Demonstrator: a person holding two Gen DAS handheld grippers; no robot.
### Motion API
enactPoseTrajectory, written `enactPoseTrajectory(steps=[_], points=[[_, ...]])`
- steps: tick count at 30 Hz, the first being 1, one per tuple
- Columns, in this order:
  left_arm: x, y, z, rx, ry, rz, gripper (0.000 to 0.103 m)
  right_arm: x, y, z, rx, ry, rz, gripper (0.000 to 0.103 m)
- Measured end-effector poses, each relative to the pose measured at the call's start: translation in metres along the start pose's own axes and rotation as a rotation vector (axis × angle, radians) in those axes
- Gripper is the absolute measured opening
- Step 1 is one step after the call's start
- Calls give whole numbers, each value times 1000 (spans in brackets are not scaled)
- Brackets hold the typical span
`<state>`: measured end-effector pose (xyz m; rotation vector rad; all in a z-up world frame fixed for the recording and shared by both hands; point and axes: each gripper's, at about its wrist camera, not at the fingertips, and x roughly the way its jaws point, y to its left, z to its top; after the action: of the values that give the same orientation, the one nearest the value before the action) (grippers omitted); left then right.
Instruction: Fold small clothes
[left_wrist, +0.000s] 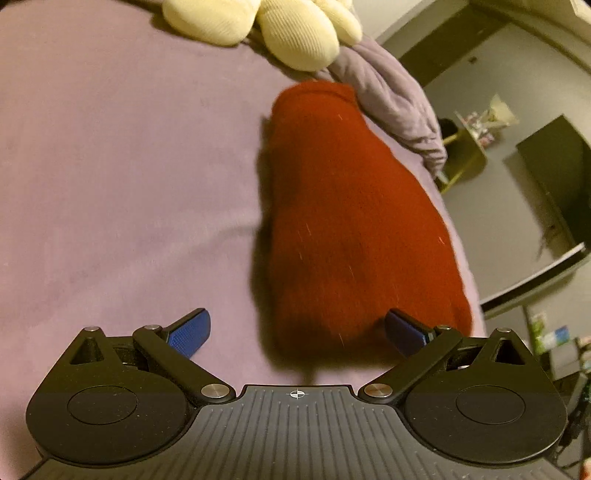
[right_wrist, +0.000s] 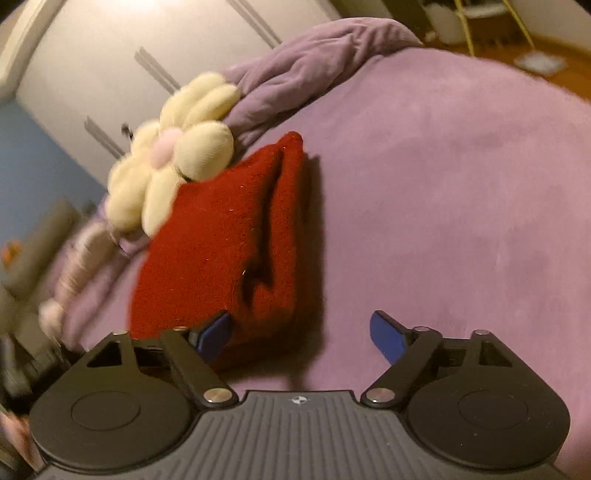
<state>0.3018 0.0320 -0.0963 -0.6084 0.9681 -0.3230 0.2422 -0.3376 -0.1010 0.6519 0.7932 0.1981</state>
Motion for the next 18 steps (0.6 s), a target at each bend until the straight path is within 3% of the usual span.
enactPoseTrajectory(steps=[3, 6, 9, 11, 13, 14, 16, 17, 18], points=[[-1, -8, -17, 7, 7, 10, 103, -1, 1, -11, 88, -5, 56, 78], [6, -19, -22, 39, 1, 55, 103, 8, 2, -17, 169, 13, 112, 69], [17, -31, -23, 84, -20, 146, 103, 22, 7, -19, 219, 3, 127, 49], [19, -35, -24, 123, -43, 195, 103, 31, 10, -18, 249, -1, 125, 25], [18, -35, -23, 133, -60, 238, 103, 33, 12, -17, 282, -11, 148, 12], [16, -31, -22, 127, -64, 248, 103, 32, 11, -17, 290, -24, 183, 12], [11, -22, -15, 111, -69, 273, 103, 27, -4, -19, 384, -72, 352, 12], [6, -16, -13, 110, -68, 285, 103, 26, -12, -20, 426, -77, 388, 12], [3, -11, -10, 115, -61, 280, 103, 24, -17, -18, 415, -67, 330, 12]])
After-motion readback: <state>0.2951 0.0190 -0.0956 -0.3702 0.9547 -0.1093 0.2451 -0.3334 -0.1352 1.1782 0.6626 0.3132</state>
